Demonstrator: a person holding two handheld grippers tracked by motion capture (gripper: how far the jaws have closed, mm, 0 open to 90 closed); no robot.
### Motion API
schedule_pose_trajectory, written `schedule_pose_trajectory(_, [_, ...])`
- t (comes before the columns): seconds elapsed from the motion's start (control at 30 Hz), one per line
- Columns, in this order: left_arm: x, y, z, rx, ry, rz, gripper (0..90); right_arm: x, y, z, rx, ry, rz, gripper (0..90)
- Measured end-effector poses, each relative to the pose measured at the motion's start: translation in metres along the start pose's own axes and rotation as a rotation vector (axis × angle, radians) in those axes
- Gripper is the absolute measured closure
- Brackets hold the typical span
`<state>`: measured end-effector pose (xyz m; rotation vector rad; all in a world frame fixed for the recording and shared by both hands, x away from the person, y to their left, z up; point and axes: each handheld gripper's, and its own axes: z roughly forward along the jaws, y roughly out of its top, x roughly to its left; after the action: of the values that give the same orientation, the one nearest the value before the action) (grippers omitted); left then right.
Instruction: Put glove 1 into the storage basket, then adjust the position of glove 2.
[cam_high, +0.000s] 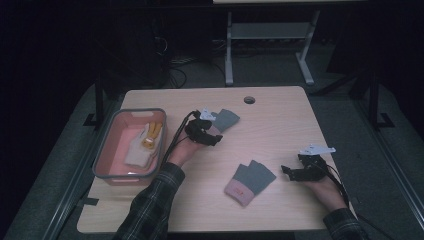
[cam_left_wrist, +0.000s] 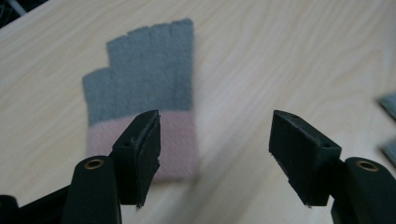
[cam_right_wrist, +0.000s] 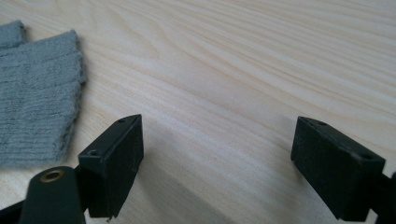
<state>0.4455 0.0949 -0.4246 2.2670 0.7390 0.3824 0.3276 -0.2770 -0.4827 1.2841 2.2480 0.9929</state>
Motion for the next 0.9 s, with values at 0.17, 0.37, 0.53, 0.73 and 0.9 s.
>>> schedule_pose_trajectory(0.17, [0.010,0.005,0.016,0.013,0.012,0.000,35.4,0.000,0.000,0.000,0.000,0.000,0.000,16.6])
schedule_pose_trajectory(0.37, [0.018,-0.002,0.038,0.045,0.003,-0.012,41.7,0.000,0.000,0.000,0.000,0.000,0.000,16.6])
schedule_pose_trajectory(0.53, [0.020,-0.007,0.043,0.052,0.012,-0.019,51.9,0.000,0.000,0.000,0.000,0.000,0.000,16.6])
schedule_pose_trajectory(0.73, [0.024,-0.008,0.042,0.060,0.001,-0.004,73.9,0.000,0.000,0.000,0.000,0.000,0.000,16.6])
schedule_pose_trajectory(0.9, [0.025,-0.007,0.039,0.053,0.006,-0.064,81.9,0.000,0.000,0.000,0.000,0.000,0.000,16.6])
